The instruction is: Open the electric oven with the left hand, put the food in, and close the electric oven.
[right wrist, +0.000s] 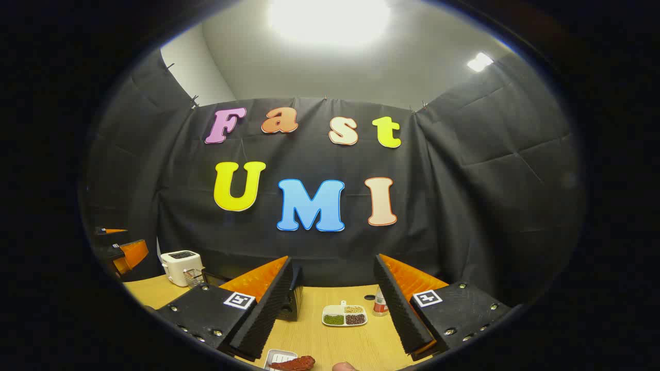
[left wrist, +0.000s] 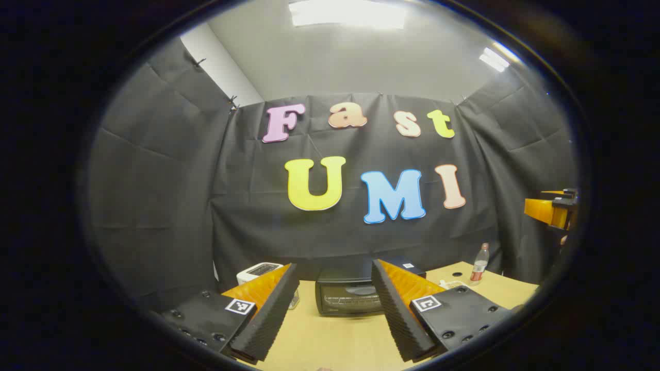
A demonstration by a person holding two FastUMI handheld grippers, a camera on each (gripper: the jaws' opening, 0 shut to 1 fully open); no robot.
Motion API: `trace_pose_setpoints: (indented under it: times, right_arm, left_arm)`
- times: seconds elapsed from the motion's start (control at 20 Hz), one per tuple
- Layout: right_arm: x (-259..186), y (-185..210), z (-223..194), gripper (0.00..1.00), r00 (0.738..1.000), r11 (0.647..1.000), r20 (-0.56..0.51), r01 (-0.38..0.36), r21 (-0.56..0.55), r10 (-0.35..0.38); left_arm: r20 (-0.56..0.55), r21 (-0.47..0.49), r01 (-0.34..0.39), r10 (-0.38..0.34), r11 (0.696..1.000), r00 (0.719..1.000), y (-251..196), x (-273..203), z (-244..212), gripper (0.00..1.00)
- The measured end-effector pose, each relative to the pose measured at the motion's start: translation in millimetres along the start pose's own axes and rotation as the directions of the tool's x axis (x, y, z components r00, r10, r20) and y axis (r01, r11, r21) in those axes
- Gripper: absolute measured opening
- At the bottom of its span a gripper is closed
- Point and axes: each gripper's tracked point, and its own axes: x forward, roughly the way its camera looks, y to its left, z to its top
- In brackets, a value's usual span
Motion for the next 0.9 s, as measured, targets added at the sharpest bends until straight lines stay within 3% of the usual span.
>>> trace_pose_setpoints:
  times: [0.9]
  right_arm:
    - [-1,-14,-6,0.96,1.0,1.0,-0.012,-0.021,0.018,0.021]
  left_arm:
    - [0.02,0.01,-0.005,0.004,1.0,1.0,-21,-8,7,0.99]
